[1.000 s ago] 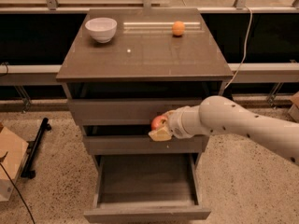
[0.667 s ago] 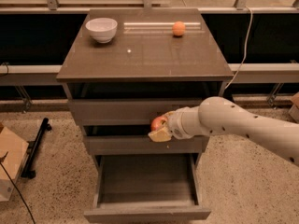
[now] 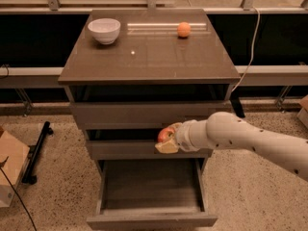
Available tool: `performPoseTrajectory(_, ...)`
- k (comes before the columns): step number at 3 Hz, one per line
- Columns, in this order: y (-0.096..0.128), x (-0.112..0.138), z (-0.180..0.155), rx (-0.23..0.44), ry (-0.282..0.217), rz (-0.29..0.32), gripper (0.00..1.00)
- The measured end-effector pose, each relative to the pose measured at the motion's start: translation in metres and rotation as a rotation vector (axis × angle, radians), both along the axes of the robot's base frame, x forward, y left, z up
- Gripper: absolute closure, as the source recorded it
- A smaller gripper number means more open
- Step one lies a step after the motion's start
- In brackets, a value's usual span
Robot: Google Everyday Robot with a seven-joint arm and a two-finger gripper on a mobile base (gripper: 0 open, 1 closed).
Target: Place apple into bottom drawer
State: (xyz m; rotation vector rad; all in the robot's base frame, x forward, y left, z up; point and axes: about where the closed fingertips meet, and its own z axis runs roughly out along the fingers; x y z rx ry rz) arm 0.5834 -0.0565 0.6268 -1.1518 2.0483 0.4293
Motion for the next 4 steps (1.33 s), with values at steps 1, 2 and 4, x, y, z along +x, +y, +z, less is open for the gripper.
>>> performPoseTrajectory(1,-0.005,-0.004,-0.036,0.018,0.029,0.018,1.00)
performPoseTrajectory(2,-0.016,-0.010,-0.090,0.059,0.085,0.018,1.00)
performPoseTrajectory(4,-0.010,-0.005,-0.111,0.033,0.083,0.042,1.00)
